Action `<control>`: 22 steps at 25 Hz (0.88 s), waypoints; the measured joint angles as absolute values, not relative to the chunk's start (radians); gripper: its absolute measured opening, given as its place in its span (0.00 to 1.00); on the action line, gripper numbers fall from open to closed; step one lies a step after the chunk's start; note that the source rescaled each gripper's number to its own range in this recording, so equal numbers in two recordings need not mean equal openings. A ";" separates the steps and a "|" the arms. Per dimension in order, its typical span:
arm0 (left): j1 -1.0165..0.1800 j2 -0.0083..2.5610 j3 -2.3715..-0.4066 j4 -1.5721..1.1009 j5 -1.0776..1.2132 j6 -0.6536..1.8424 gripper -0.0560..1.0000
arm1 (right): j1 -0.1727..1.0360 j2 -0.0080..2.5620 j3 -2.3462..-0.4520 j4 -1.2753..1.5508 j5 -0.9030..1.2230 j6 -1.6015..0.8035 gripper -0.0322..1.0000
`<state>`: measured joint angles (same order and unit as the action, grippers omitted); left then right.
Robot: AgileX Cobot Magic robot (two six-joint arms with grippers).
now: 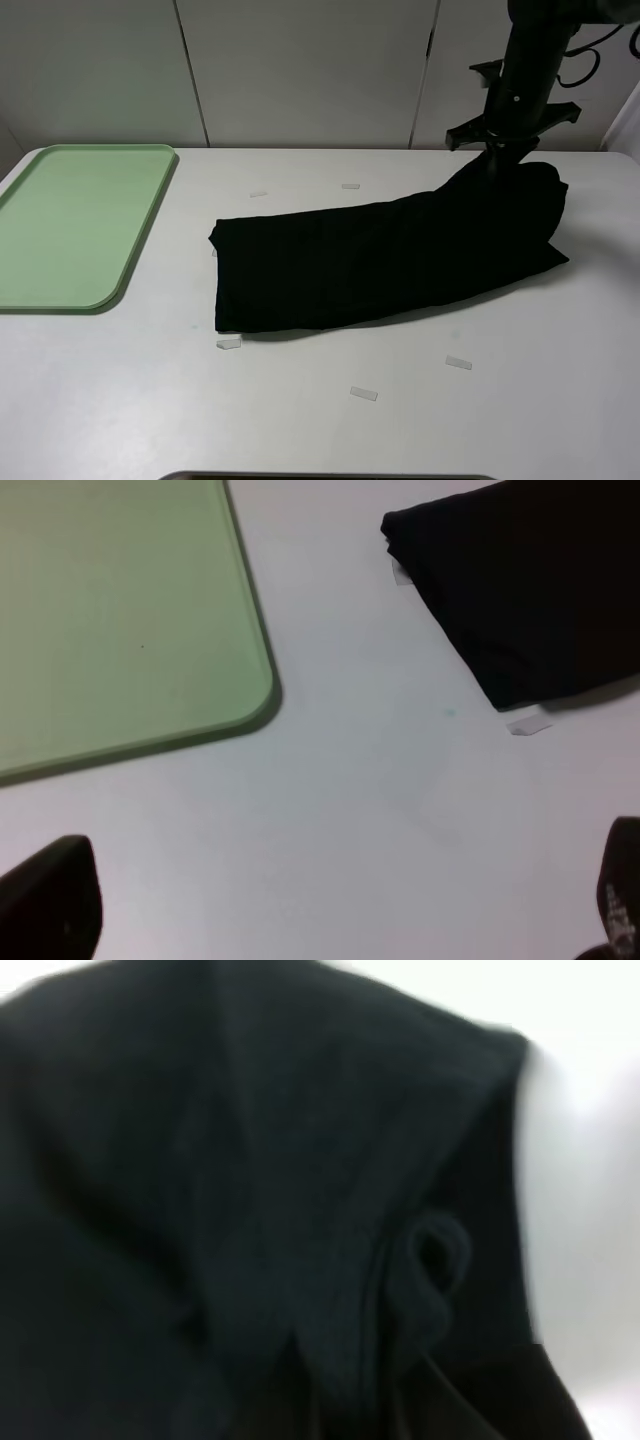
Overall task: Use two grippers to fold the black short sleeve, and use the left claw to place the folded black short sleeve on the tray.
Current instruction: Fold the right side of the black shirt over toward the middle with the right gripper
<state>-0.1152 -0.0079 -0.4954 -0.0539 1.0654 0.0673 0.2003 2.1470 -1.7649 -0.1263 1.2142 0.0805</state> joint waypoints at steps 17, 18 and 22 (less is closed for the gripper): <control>-0.115 -0.008 -0.495 -0.053 1.065 0.067 1.00 | 0.399 2.147 -1.765 0.000 1.201 0.119 0.09; -0.115 -0.008 -0.495 -0.052 1.065 0.067 1.00 | 0.399 2.147 -1.765 0.000 1.199 0.119 0.09; -0.115 -0.008 -0.495 -0.045 1.065 0.067 1.00 | 0.399 2.147 -1.765 0.000 1.198 0.119 0.09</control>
<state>-0.1152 -0.0079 -0.4954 -0.0449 1.0654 0.0673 0.3994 2.1470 -1.7649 0.0000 1.1984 0.1191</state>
